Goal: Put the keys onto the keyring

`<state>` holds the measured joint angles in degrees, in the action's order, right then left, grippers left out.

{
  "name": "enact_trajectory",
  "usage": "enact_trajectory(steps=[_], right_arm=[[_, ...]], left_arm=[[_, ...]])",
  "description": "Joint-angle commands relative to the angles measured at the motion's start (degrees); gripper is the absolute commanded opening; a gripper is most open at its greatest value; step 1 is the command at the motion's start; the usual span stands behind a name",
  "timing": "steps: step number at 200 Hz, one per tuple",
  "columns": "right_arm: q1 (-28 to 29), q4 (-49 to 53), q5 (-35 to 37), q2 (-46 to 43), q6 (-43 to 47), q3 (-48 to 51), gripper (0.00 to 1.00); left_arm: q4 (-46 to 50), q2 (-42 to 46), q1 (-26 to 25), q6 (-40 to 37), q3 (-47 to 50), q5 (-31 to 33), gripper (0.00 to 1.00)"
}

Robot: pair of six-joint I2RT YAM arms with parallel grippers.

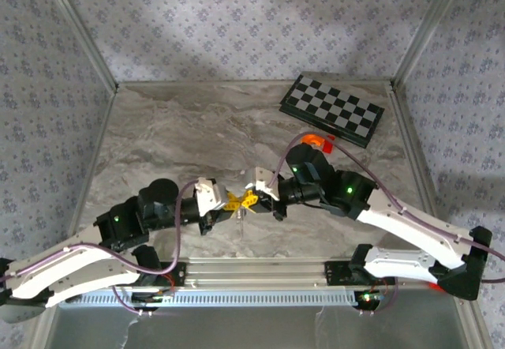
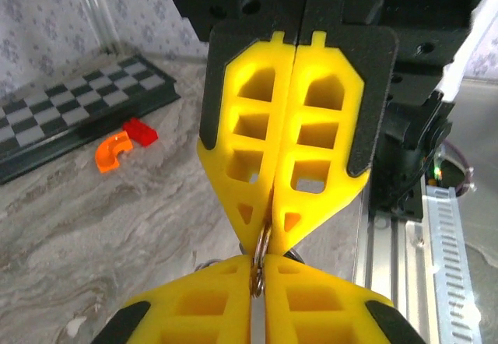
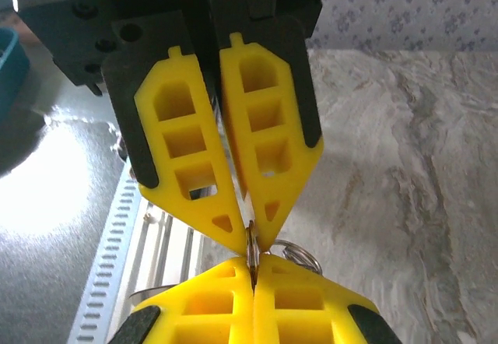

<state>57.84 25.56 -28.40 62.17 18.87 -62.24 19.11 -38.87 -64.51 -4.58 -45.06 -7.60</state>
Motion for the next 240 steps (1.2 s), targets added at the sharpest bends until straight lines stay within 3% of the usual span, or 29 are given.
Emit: enact_trajectory(steps=[1, 34, 63, 103, 141, 240], right_arm=[[1.3, 4.4, 2.3, 1.1, 3.2, -4.0, 0.0], [2.1, 4.6, 2.5, 1.5, 3.1, -4.6, 0.0], [2.1, 4.9, 0.9, 1.6, 3.0, -4.8, 0.0], [1.0, 4.1, -1.9, 0.4, 1.8, -4.1, 0.0], [0.7, 2.5, -1.5, -0.4, 0.1, -2.9, 0.2], [-1.1, -1.8, -5.5, -1.8, -2.3, -1.4, 0.23]], left_arm=[[4.4, -1.4, -0.1, -1.5, -4.1, 0.6, 0.13], [4.8, -2.2, -0.2, -2.6, -5.0, 0.6, 0.11], [3.2, -1.9, -0.2, -2.3, -4.1, 0.4, 0.0], [-0.1, -0.4, -0.2, -1.4, -2.5, -1.7, 0.0], [-3.3, 3.0, -0.2, -0.8, -1.3, -3.6, 0.0], [-5.3, 3.5, -0.2, 0.0, 0.1, -4.9, 0.0]])
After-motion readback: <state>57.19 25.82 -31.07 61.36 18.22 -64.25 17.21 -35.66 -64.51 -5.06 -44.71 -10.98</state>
